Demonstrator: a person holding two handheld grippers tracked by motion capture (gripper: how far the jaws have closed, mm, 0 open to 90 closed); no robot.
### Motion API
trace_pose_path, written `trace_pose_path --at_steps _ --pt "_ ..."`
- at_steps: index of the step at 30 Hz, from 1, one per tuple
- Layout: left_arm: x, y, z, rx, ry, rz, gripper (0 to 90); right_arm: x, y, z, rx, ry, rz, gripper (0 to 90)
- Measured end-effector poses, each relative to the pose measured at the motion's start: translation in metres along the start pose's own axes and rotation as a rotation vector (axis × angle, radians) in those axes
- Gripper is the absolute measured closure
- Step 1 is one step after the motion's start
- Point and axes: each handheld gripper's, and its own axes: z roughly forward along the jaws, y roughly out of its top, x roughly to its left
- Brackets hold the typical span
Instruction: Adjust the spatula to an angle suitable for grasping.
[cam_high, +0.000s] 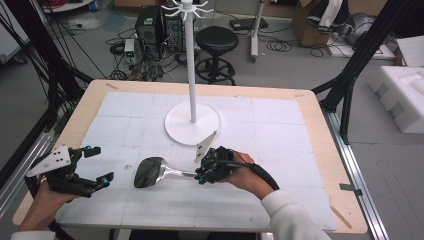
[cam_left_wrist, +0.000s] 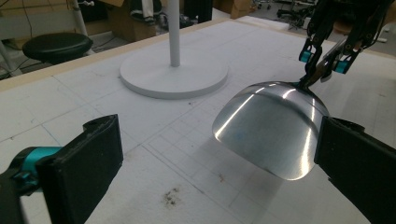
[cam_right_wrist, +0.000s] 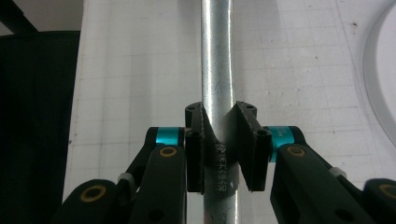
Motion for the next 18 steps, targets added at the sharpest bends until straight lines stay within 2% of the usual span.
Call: trace_pose_path --at_steps 4,9,10,18 --pt "0.0 0.0 0.0 0.0 0.001 0.0 1.7 0.001 0.002 0.009 -0.011 0.005 -0.014 74.9" --pt "0.0 0.0 0.0 0.0 0.0 -0.001 1.7 -0.001 0.004 0.021 0.008 0.019 -0.029 74.9" --pt "0.0 0.0 0.001 0.0 -0.001 -0.002 1.7 -0.002 0.005 0.023 0.005 0.01 -0.039 75.0" --pt "0.0 0.0 0.001 0.008 -0.001 0.002 1.7 -0.013 0.005 0.037 0.007 0.011 -0.024 74.9"
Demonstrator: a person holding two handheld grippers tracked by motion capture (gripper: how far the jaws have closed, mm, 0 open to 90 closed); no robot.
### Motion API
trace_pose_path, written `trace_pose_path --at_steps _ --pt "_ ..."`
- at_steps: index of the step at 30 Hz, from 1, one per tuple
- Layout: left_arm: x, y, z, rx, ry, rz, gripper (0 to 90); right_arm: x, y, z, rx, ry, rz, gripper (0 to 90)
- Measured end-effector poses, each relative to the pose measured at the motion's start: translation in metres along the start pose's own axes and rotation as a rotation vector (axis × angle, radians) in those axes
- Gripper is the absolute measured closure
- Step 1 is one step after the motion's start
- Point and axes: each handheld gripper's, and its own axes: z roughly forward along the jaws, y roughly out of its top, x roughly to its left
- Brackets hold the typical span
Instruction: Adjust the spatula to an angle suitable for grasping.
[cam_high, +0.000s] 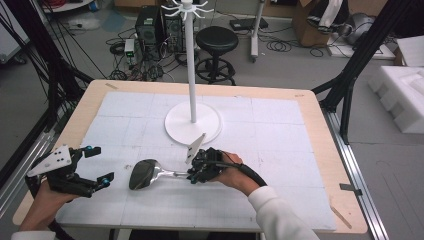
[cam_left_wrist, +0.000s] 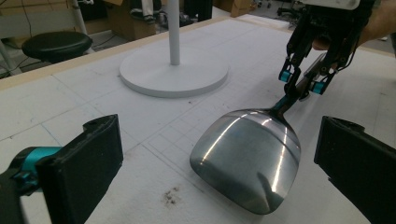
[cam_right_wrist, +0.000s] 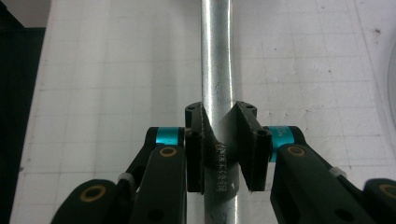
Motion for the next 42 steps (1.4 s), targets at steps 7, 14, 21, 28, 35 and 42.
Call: trace_pose_path --at_steps 7,14,21,28,35,42 --pt "0.0 0.0 0.001 0.002 0.0 0.0 1.7 -0.003 0.0 0.012 0.017 0.01 -0.015 74.9" --pt "0.0 0.0 0.002 0.005 -0.003 0.0 1.7 -0.008 -0.001 0.018 0.005 0.016 -0.007 74.8" --pt "0.0 -0.001 0.002 0.008 -0.002 0.002 1.7 -0.01 -0.002 0.025 0.028 0.031 0.012 74.4" --pt "0.0 -0.001 0.002 0.011 -0.002 0.002 1.7 -0.013 -0.004 0.021 -0.013 0.021 0.033 62.9" --pt "-0.001 -0.001 0.002 0.011 -0.004 0.006 1.7 -0.011 -0.009 -0.002 -0.045 0.053 0.074 36.7" --pt "-0.001 0.0 0.001 0.005 -0.003 0.006 1.7 -0.011 -0.014 -0.035 -0.16 0.037 0.077 7.6"
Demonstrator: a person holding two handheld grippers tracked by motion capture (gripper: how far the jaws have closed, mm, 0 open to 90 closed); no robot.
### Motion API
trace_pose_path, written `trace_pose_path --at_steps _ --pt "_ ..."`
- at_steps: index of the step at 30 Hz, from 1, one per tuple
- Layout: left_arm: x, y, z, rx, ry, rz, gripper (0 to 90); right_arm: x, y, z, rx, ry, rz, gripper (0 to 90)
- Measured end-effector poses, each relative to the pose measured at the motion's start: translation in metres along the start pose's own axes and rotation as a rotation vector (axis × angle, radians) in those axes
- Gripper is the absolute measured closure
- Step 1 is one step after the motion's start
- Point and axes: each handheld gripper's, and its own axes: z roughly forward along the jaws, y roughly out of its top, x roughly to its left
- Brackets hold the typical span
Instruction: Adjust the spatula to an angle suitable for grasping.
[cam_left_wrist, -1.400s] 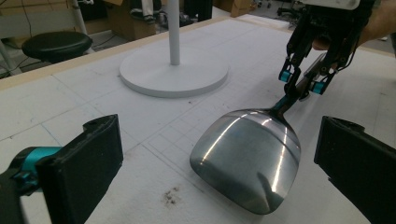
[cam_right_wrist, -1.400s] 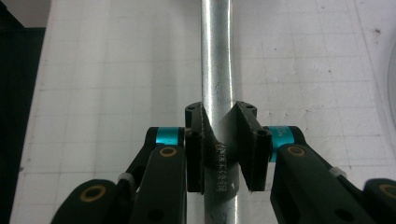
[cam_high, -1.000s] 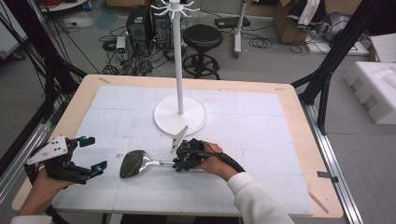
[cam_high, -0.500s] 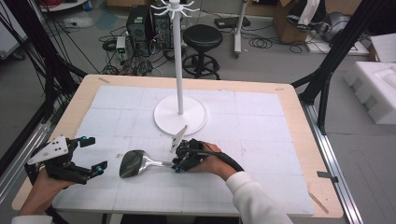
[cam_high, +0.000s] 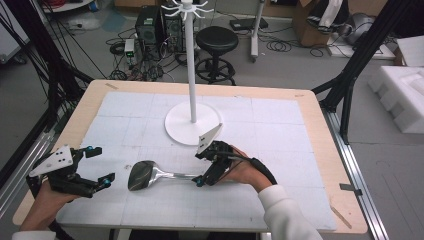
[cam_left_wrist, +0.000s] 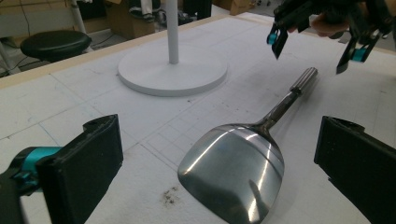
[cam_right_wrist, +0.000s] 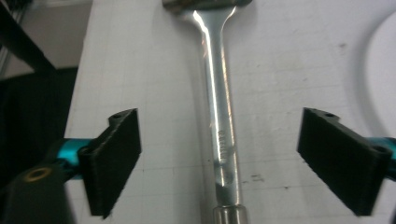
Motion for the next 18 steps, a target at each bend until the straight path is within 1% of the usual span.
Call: trace_pose_path --at_steps 2,4,6,9,14,16,18 --pt "0.0 0.0 0.0 -0.002 0.001 0.001 1.7 0.001 -0.001 -0.01 -0.035 -0.033 0.004 0.2" --pt "-0.001 0.001 0.0 0.0 0.0 0.002 1.7 0.002 -0.003 -0.02 -0.065 -0.045 0.008 0.2" --pt "-0.001 0.001 0.001 0.0 -0.001 0.004 1.7 0.005 -0.006 -0.031 -0.083 -0.069 0.0 0.2" --pt "-0.001 0.001 0.001 0.003 -0.001 0.004 1.7 0.007 -0.011 -0.047 -0.128 -0.09 0.007 0.2" --pt "-0.001 0.002 0.001 0.001 0.0 0.004 1.7 0.011 -0.024 -0.074 -0.192 -0.131 0.028 0.2" --pt "-0.001 0.002 0.001 0.001 -0.001 0.005 1.7 0.012 -0.03 -0.083 -0.218 -0.154 0.024 0.2" --pt "-0.001 0.002 0.001 0.004 -0.002 0.004 1.7 0.014 -0.035 -0.09 -0.237 -0.165 0.034 0.2"
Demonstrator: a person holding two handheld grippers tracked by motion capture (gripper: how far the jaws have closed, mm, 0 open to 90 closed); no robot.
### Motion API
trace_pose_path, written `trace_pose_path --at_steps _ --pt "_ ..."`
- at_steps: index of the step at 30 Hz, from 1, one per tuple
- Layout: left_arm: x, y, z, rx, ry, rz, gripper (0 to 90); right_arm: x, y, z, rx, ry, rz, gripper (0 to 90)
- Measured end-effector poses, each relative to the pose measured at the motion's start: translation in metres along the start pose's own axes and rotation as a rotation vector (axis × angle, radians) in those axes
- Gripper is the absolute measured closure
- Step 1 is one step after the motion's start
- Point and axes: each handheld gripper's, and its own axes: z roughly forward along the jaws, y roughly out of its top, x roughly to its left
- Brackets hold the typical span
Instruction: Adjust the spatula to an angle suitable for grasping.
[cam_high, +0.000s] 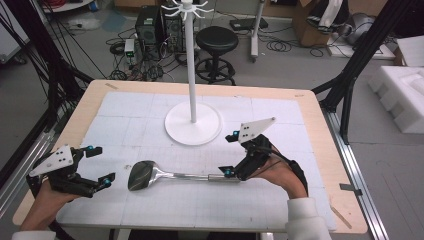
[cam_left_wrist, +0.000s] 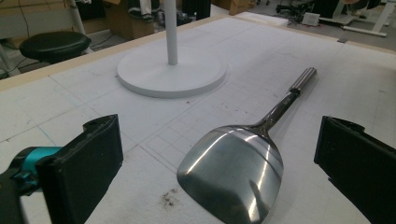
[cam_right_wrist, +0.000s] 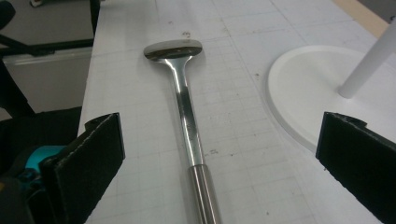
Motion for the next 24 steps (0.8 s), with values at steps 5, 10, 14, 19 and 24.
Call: trace_pose_path --at_steps 5,10,14,19,24 --pt "0.0 0.001 0.0 -0.001 0.0 0.001 1.7 -0.001 -0.01 -0.018 -0.035 -0.026 0.016 0.2" --pt "-0.001 0.002 0.001 0.005 -0.003 0.004 1.7 -0.002 -0.023 -0.032 -0.035 -0.025 0.025 0.2" --pt "0.0 0.004 0.002 0.014 -0.011 0.011 1.7 -0.003 -0.03 -0.041 -0.02 -0.029 0.031 0.2" --pt "0.0 0.01 0.004 0.016 -0.034 0.019 1.7 0.0 -0.035 -0.052 -0.013 -0.047 0.037 0.3" --pt "0.003 0.023 0.007 0.019 -0.036 0.023 1.7 0.004 -0.041 -0.059 0.001 -0.058 0.041 0.3"
